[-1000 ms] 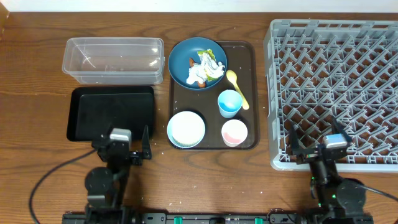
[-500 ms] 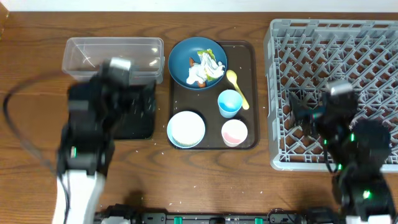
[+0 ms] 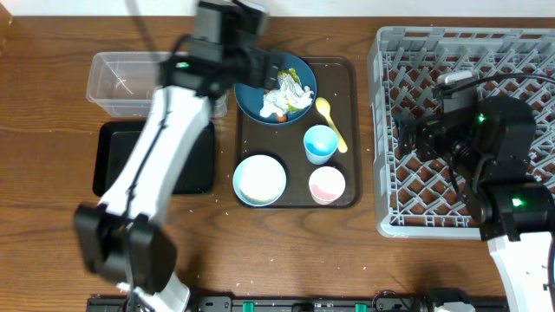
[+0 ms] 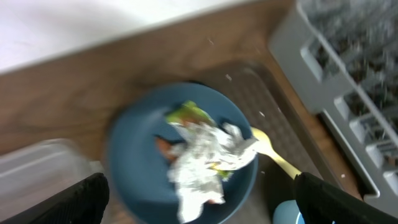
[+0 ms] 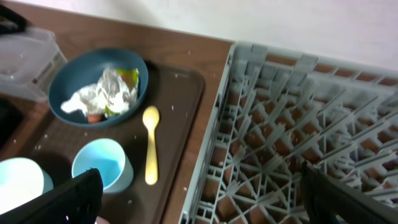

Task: Sort waste into correct bins and load items into the dishwasher rack
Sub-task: 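Grasp the crumpled white tissue on the blue plate with the left gripper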

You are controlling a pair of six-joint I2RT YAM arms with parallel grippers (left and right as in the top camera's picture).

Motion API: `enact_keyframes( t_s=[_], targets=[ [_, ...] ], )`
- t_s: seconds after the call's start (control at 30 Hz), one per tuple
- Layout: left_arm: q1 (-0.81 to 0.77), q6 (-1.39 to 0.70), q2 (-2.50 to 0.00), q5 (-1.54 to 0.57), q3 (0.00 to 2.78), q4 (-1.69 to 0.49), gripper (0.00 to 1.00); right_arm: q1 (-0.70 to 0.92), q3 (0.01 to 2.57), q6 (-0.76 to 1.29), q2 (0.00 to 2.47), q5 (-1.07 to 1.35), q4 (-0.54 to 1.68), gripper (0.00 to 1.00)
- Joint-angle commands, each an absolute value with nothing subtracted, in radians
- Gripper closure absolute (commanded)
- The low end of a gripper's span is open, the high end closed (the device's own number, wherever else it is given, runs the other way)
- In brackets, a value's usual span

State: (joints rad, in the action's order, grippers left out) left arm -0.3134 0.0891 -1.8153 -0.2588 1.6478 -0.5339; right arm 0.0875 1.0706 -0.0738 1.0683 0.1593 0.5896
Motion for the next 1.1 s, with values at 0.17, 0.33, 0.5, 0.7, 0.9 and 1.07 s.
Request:
enact_keyframes(
  t_s=[0.17, 0.33, 0.5, 0.7, 0.9, 1.07],
  targets=[
    [-0.391, -0.058, -1.971, -0.195, 1.663, -0.423, 0.03, 0.079, 1.091, -0.083, 1.08, 0.192, 0.625, 0.01],
    [-0.391, -0.256, -2.045, -0.107, 1.663, -0.383, 0.02, 0.079, 1.091, -0.083, 1.08, 0.192, 0.627, 0.01],
    [-0.397, -0.346, -2.114, -0.054, 1.663, -0.394, 0.03, 0.079, 1.091, -0.083, 1.08, 0.192, 0.636, 0.01],
    [-0.417, -0.364, -2.151, -0.048, 1.663, -0.41, 0.04, 0.079, 1.091, -0.083, 1.08, 0.192, 0.636, 0.01],
    [-0.434, -0.364, -2.186, 0.016, 1.659, -0.422, 0.05, 0.079, 1.091, -0.083, 1.08, 0.192, 0.636, 0.01],
    [-0.434, -0.364, -2.2, 0.017, 1.659, -0.421, 0.2, 0.079, 1.091, -0.083, 1.08, 0.192, 0.636, 0.01]
  ],
)
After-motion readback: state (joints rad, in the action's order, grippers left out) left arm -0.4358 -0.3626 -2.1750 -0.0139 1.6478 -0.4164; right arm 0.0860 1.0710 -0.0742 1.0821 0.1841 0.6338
